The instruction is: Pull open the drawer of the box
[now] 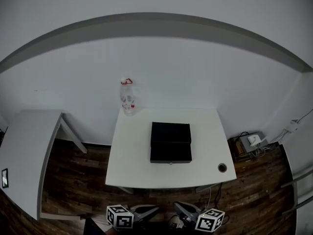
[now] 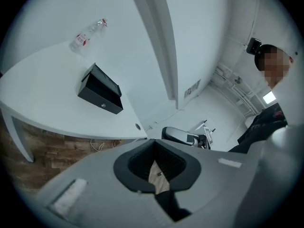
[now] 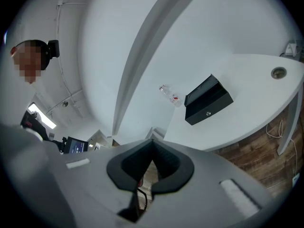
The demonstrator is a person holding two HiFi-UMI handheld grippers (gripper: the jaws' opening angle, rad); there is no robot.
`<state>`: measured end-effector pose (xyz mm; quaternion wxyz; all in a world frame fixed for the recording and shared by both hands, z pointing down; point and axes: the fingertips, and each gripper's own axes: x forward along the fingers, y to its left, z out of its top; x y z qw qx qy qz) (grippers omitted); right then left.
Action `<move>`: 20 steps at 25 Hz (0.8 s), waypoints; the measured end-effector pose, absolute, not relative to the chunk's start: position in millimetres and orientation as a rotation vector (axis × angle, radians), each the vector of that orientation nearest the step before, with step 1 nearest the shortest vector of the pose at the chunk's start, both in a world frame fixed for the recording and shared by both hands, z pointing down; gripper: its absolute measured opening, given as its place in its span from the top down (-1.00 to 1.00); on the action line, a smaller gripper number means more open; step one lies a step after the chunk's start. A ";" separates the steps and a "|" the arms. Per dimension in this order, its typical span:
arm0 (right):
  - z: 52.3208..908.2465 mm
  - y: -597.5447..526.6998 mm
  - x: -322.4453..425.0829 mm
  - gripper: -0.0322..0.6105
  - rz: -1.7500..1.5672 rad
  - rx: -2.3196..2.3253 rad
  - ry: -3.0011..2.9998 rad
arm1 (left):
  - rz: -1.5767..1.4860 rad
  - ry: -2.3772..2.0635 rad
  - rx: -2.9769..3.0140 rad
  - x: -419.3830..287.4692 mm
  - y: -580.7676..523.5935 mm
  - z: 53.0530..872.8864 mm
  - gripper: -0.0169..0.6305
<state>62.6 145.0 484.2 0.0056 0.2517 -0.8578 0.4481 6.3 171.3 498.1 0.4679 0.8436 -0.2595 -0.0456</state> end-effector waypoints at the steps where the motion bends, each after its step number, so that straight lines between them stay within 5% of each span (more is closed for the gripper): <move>1: 484.3 146.1 61.8 0.88 1.401 0.801 -2.684 | -0.101 -0.628 2.078 4.9 172.8 498.1 0.93; 20: 479.0 136.0 79.9 0.88 1.398 0.809 -2.685 | -0.152 -0.703 2.000 -0.5 155.5 505.9 0.93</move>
